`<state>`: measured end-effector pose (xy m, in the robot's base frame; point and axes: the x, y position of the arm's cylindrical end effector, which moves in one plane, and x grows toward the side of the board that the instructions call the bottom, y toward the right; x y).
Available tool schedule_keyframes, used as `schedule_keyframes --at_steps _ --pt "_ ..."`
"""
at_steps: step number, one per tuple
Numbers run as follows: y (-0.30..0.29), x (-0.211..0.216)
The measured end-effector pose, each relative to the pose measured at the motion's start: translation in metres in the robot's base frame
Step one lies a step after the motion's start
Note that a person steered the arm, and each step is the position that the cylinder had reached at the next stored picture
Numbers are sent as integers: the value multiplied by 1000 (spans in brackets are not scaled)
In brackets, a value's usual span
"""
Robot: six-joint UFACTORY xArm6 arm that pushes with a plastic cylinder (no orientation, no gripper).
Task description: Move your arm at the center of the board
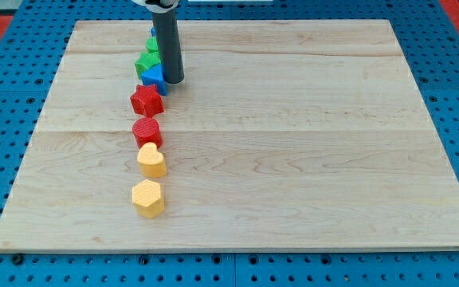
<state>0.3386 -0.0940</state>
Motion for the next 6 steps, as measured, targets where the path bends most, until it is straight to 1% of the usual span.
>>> schedule_keyframes --at_steps 2,3,4,6 --pt "-1 20" --pt "43 22" --pt "112 66" --pt "121 70"
